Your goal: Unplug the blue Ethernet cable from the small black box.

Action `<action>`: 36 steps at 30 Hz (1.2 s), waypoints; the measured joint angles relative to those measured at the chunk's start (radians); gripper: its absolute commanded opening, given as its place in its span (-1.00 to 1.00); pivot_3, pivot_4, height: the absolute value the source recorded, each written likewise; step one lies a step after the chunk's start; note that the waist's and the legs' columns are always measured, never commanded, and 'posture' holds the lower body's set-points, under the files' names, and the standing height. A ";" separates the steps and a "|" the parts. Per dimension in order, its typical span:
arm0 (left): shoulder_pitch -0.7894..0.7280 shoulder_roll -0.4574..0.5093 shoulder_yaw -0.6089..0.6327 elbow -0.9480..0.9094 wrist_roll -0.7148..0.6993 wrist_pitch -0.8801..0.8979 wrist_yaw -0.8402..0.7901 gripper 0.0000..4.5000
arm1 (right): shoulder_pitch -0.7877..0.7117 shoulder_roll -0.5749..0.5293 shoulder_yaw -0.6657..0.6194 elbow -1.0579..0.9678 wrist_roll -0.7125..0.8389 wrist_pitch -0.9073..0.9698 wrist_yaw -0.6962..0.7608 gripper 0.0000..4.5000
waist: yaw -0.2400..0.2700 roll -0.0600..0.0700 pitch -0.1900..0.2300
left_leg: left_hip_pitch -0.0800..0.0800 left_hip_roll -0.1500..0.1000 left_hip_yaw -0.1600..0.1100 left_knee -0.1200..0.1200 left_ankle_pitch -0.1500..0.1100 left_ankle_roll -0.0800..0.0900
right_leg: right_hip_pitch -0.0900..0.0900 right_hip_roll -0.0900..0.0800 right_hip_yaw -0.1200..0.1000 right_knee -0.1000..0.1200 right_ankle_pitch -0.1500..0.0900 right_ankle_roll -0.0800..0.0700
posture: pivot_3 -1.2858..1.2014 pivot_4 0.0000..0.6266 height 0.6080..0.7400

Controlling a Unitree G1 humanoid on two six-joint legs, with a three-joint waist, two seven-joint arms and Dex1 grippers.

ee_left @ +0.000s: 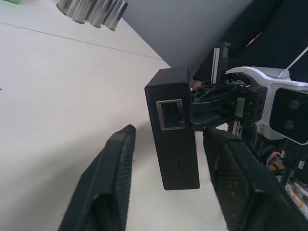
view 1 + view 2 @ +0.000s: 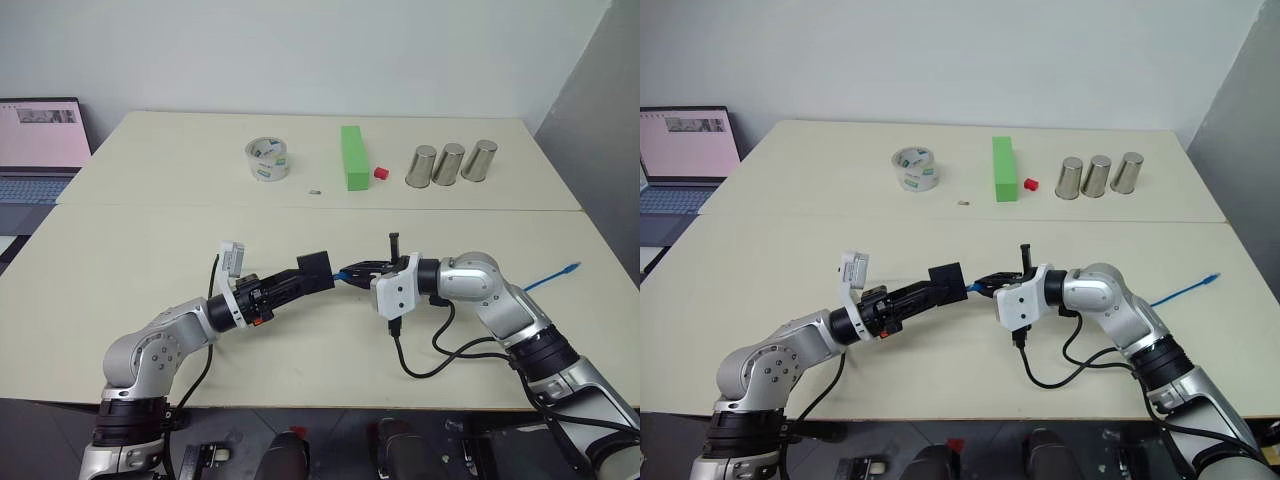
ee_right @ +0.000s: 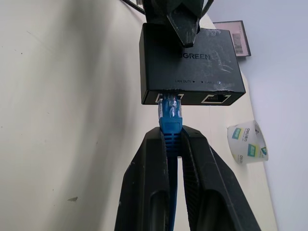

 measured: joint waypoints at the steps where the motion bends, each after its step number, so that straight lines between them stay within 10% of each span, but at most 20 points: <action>1: -0.001 0.000 0.000 0.000 0.000 0.001 -0.001 -0.41 | 0.000 0.000 0.000 0.000 -0.001 0.000 -0.001 -0.95 | 0.000 0.000 0.000 | 0.000 0.000 0.000 0.000 0.000 0.000 | 0.000 0.000 0.000 0.000 0.000 0.000 | 0.03 -0.52 1.00; 10: -0.020 -0.007 -0.005 0.002 0.008 0.000 -0.003 -0.65 | -0.010 -0.007 0.000 0.009 -0.043 -0.027 -0.019 -0.95 | 0.000 0.000 0.000 | 0.000 0.000 0.000 0.000 0.000 0.000 | 0.000 0.000 0.000 0.000 0.000 0.000 | 0.03 -0.52 1.00; 18: -0.031 0.030 -0.038 0.010 0.031 -0.002 -0.035 -0.65 | 0.009 -0.071 -0.002 -0.094 0.073 0.035 0.115 -0.07 | 0.000 0.000 0.000 | 0.000 0.000 -0.001 0.000 0.000 0.000 | 0.000 0.000 -0.001 -0.001 0.000 0.000 | 0.03 -0.52 1.00; 22: -0.051 0.075 -0.073 0.017 0.054 -0.010 -0.103 -0.65 | 0.080 -0.133 -0.030 -0.226 0.239 0.275 0.224 0.36 | 0.003 0.000 0.000 | -0.001 -0.001 -0.002 0.000 0.000 0.000 | 0.000 0.000 -0.002 -0.001 0.000 0.000 | 0.03 -0.52 1.00; 36: -0.135 0.159 -0.201 0.006 0.143 -0.126 -0.376 -0.65 | 0.122 -0.082 -0.207 -0.472 0.834 1.257 0.148 0.36 | -0.001 0.000 0.000 | -0.002 0.000 -0.003 -0.001 0.000 0.000 | 0.000 0.001 -0.003 -0.001 -0.003 0.004 | 0.03 -0.52 1.00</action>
